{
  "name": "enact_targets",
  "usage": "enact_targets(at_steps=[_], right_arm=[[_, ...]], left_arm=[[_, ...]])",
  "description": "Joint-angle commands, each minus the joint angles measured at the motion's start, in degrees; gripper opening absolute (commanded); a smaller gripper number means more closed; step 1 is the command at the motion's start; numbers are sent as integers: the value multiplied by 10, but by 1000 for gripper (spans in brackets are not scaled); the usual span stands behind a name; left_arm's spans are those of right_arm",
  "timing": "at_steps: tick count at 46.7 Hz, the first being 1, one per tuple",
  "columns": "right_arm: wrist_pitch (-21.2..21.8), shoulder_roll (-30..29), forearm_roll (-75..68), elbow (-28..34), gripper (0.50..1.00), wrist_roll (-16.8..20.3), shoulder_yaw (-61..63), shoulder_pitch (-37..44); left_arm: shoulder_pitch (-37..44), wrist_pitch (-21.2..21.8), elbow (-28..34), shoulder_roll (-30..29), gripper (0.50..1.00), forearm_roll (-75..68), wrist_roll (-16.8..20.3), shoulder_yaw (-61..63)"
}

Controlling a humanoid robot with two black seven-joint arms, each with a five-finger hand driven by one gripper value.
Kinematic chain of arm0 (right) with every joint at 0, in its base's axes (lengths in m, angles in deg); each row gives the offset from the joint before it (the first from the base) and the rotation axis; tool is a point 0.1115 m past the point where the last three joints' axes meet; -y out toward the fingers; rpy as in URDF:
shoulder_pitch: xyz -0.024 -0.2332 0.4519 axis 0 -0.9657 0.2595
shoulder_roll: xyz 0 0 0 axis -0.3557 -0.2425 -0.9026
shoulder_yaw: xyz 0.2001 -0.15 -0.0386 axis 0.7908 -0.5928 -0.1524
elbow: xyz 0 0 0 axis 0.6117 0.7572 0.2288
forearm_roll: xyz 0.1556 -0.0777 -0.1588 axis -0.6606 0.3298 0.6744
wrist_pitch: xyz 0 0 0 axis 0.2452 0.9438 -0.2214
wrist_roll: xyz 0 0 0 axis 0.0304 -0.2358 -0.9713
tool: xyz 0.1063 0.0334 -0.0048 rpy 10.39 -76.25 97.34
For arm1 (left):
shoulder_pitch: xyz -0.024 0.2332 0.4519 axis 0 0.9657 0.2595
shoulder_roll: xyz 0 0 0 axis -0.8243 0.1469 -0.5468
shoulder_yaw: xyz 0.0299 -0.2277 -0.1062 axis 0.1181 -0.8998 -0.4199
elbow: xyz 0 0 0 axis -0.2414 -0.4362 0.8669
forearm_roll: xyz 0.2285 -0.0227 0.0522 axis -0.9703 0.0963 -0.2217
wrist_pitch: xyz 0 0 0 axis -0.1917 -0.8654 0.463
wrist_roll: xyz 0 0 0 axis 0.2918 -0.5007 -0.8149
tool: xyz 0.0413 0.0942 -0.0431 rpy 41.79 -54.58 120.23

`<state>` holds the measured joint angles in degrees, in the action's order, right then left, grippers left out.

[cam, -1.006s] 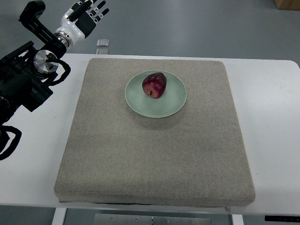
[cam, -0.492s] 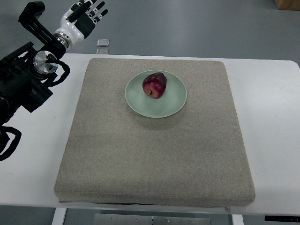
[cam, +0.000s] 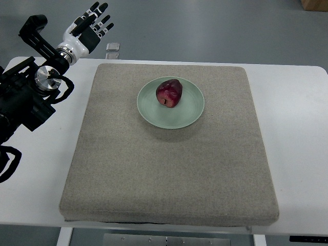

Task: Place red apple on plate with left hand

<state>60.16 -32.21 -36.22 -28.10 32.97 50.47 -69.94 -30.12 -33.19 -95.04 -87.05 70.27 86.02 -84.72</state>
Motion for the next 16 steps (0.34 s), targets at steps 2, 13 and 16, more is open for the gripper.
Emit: enact_targets(at_steps=[2, 13, 16], right_arm=[[-2, 0, -2, -1, 932, 2, 0, -1], [-1, 0, -2, -1, 930, 3, -1, -2], [-1, 0, -1, 0, 932, 3, -1, -2]], left_arm=[[0, 0, 0, 0, 992, 0, 0, 0], [0, 0, 0, 1, 992, 1, 0, 0], [-1, 0, 0, 1, 990, 1, 0, 0]])
